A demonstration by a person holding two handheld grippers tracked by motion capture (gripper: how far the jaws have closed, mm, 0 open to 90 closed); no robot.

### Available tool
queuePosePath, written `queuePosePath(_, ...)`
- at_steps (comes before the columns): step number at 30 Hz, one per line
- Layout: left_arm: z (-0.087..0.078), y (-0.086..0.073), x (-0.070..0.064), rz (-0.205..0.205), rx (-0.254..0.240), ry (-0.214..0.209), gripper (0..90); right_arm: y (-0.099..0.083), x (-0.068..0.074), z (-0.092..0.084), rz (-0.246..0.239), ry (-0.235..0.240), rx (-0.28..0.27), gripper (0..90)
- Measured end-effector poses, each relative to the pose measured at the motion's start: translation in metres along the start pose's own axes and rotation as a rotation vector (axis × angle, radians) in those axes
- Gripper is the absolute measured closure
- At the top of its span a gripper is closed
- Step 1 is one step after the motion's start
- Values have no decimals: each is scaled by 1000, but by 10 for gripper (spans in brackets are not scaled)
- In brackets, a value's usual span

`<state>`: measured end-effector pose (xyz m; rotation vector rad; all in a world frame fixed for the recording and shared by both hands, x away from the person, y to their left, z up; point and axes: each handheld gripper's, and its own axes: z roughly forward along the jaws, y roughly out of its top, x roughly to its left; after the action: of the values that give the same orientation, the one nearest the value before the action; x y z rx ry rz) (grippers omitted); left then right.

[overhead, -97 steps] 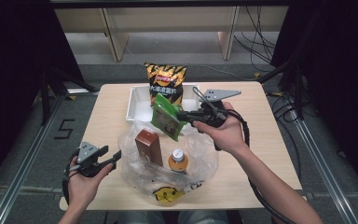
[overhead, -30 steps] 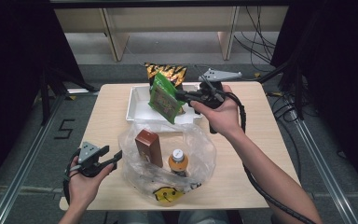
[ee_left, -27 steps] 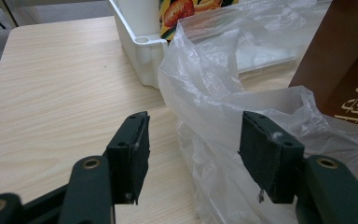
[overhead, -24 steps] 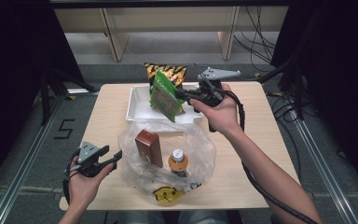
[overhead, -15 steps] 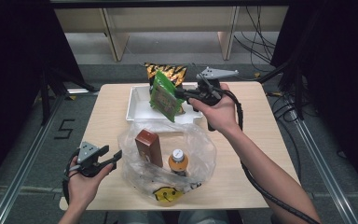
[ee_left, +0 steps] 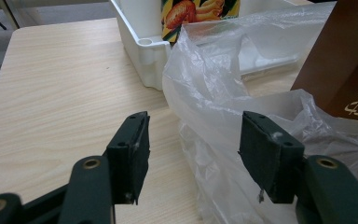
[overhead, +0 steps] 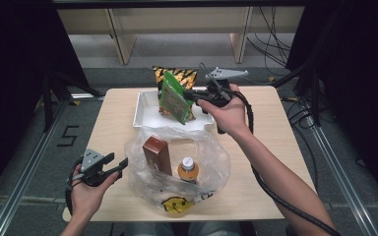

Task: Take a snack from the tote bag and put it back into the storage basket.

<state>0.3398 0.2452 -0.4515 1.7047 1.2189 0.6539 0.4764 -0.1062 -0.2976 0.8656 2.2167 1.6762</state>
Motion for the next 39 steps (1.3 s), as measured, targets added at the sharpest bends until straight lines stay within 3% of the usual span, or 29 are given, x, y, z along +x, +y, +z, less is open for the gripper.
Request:
queuePosePath(9, -1, 0, 1, -4, -1, 4, 422, 0, -2, 9, 1, 0, 5, 900)
queuePosePath(10, -1, 0, 1, -3, -2, 1, 422, 0, -4, 12, -25, -6, -5, 900)
queuePosePath(20, -1, -1, 1, -2, 1, 2, 423, -2, -8, 21, 1, -9, 20, 900)
queuePosePath(24, -1, -1, 0, -1, 0, 5, 423, -3, -11, 25, -18, -12, 18, 900)
queuePosePath(31, -2, 0, 1, 1, -3, 3, 424, -8, -16, 33, 16, -21, 39, 900)
queuePosePath(32, -2, 0, 1, 0, -6, 1, 423, -9, -20, 37, 2, -22, 39, 900)
queuePosePath(33, -2, 0, 1, 0, -5, 2, 424, -9, -20, 37, 20, -27, 45, 900)
queuePosePath(39, -2, -1, 0, 1, -3, 3, 424, -11, -26, 42, 22, -36, 44, 900)
